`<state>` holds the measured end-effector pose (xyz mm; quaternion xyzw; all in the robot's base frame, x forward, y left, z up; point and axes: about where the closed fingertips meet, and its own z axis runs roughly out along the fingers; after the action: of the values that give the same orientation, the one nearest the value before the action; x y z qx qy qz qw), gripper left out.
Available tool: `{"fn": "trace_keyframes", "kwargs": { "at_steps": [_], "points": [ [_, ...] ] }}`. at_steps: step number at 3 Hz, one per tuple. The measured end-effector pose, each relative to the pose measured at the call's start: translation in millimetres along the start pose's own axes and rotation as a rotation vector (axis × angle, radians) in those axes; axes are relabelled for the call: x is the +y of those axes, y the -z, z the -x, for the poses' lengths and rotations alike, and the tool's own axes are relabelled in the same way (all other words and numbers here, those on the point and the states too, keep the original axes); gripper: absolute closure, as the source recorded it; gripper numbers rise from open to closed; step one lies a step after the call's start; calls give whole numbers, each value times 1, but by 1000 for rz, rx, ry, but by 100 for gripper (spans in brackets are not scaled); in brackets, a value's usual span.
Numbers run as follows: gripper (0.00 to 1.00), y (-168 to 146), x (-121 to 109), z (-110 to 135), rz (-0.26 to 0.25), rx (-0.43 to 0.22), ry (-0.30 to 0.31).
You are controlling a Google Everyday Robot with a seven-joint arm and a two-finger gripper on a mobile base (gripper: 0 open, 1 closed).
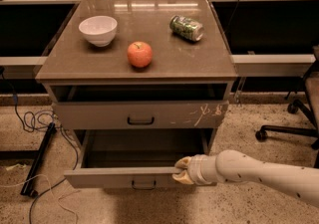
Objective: Open middle drawer
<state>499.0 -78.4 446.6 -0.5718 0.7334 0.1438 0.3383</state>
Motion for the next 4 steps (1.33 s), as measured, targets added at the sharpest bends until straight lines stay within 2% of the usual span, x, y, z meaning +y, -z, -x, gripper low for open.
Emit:
{"fn": "trace_keyframes", "kwargs": {
  "at_steps": [1, 2, 3, 4],
  "points": [
    [4, -9, -3, -4, 0, 4, -12],
    [46, -19, -4, -11, 9, -10, -22],
    [65, -15, 3, -11, 10, -14, -17],
    [88, 8, 26, -13, 2, -16, -33]
  ]
}}
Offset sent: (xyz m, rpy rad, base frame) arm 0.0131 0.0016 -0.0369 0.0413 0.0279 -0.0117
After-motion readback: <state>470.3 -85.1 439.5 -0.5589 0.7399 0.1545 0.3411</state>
